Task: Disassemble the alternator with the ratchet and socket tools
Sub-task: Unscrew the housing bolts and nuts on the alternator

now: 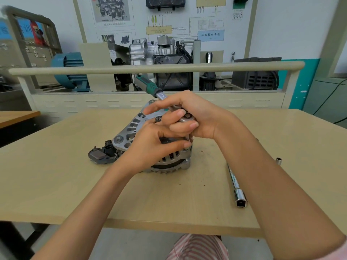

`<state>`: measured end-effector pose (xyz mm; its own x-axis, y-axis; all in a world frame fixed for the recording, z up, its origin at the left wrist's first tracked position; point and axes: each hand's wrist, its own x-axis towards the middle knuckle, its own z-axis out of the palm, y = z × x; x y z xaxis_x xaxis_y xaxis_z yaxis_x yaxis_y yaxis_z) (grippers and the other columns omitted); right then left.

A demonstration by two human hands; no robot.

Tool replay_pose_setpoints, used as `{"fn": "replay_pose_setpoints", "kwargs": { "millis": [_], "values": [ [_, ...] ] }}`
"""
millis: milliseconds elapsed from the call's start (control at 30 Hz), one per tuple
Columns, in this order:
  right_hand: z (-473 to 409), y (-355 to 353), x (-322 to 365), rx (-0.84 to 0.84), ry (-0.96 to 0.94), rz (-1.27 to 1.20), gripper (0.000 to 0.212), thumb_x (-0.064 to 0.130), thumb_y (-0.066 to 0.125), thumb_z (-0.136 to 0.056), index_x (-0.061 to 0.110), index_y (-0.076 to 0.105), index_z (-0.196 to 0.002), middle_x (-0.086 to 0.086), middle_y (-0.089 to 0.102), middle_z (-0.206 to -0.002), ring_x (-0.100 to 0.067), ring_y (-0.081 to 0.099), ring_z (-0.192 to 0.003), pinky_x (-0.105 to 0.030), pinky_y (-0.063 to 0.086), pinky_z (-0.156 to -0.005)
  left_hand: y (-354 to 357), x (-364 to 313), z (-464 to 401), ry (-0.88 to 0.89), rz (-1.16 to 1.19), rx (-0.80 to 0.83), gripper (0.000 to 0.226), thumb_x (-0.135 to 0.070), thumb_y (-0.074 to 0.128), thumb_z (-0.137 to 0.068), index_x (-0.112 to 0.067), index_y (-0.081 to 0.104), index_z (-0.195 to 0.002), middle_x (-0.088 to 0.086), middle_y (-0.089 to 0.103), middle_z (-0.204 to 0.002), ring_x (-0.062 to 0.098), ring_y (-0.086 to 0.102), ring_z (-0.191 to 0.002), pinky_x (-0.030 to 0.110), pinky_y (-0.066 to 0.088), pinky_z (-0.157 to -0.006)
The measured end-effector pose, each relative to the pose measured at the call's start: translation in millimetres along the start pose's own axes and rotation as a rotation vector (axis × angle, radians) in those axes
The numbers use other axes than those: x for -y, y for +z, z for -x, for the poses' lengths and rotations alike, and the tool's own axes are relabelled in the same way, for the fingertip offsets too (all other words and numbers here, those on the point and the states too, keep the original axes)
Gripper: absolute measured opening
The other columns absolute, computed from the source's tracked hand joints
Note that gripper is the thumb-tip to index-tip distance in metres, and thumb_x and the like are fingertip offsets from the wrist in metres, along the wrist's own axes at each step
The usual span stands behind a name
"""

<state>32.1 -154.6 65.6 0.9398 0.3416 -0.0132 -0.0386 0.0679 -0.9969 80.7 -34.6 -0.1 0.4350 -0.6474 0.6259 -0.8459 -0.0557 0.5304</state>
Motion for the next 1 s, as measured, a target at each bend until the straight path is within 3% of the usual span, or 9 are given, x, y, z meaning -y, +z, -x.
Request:
{"fn": "replay_pose_setpoints", "kwargs": {
  "millis": [133, 200, 300, 367, 567, 700, 833, 1000],
  "values": [
    [2, 8, -11, -0.233, -0.18, -0.087, 0.022, 0.017, 0.039, -0.097, 0.007, 0.058, -0.095, 0.011, 0.032, -0.038, -0.003, 0.025, -0.025, -0.013, 0.017, -0.03, 2, 0, 1, 0.011, -0.023, -0.029, 0.011, -0.037, 0.073, -0.072, -0.033, 0.072, -0.081, -0.007, 0.07, -0.084, 0.007, 0.061, -0.089, 0.044, 0.045, -0.09],
    [1, 16, -19, -0.438, -0.342, -0.205, 0.021, 0.017, 0.039, -0.099, 0.008, 0.056, -0.09, 0.009, 0.034, -0.039, -0.005, 0.027, -0.027, -0.012, 0.02, -0.029, 4, 1, 2, 0.009, -0.062, -0.038, 0.014, -0.034, 0.071, -0.072, -0.027, 0.074, -0.083, -0.009, 0.071, -0.081, 0.007, 0.06, -0.086, 0.044, 0.042, -0.093],
    [-4, 33, -34, -0.818, -0.69, -0.46, 0.021, 0.017, 0.035, -0.101, 0.013, 0.047, -0.084, 0.005, 0.04, -0.048, -0.01, 0.035, -0.036, -0.014, 0.029, -0.033, 4, 1, 2, 0.01, -0.099, -0.053, 0.011, -0.024, 0.069, -0.074, -0.035, 0.07, -0.077, -0.017, 0.067, -0.072, 0.004, 0.058, -0.077, 0.029, 0.031, -0.098],
    [-7, 42, -40, -0.928, -0.818, -0.554, 0.02, 0.016, 0.031, -0.102, 0.017, 0.039, -0.083, 0.0, 0.042, -0.058, -0.011, 0.039, -0.04, -0.016, 0.034, -0.037, 3, -1, 3, -0.005, -0.087, -0.067, 0.024, -0.023, 0.069, -0.072, -0.046, 0.062, -0.072, -0.015, 0.067, -0.073, 0.01, 0.06, -0.078, 0.022, 0.026, -0.098],
    [-7, 36, -35, -0.894, -0.72, -0.462, 0.02, 0.015, 0.03, -0.101, 0.015, 0.038, -0.083, 0.003, 0.04, -0.052, -0.01, 0.035, -0.033, -0.015, 0.028, -0.033, 4, -1, 1, 0.005, -0.116, -0.017, 0.012, -0.032, 0.062, -0.073, -0.044, 0.061, -0.074, -0.035, 0.059, -0.066, -0.007, 0.055, -0.073, 0.026, 0.029, -0.095],
    [-6, 32, -32, -0.846, -0.646, -0.405, 0.023, 0.022, 0.036, -0.101, 0.014, 0.039, -0.08, 0.01, 0.038, -0.039, -0.01, 0.03, -0.03, -0.013, 0.024, -0.031, 3, -2, 1, 0.01, -0.132, -0.03, 0.003, -0.048, 0.056, -0.07, -0.05, 0.057, -0.068, -0.03, 0.06, -0.067, -0.005, 0.054, -0.071, 0.027, 0.03, -0.095],
    [-4, 29, -28, -0.805, -0.55, -0.361, 0.03, 0.03, 0.038, -0.101, 0.015, 0.035, -0.074, 0.01, 0.036, -0.036, -0.01, 0.028, -0.027, -0.012, 0.021, -0.031, 3, -3, 1, 0.019, -0.152, -0.027, 0.03, -0.031, 0.066, -0.076, -0.053, 0.055, -0.059, -0.031, 0.055, -0.059, -0.011, 0.051, -0.066, 0.039, 0.03, -0.1],
    [0, 14, -17, -0.515, -0.291, -0.252, 0.025, 0.022, 0.036, -0.098, 0.017, 0.031, -0.074, 0.01, 0.034, -0.038, -0.007, 0.025, -0.024, -0.011, 0.017, -0.032, 3, 0, 1, -0.034, -0.091, -0.016, 0.013, -0.022, 0.073, -0.078, -0.032, 0.072, -0.087, -0.015, 0.068, -0.08, 0.001, 0.057, -0.084, 0.052, 0.034, -0.1]
  ]
}}
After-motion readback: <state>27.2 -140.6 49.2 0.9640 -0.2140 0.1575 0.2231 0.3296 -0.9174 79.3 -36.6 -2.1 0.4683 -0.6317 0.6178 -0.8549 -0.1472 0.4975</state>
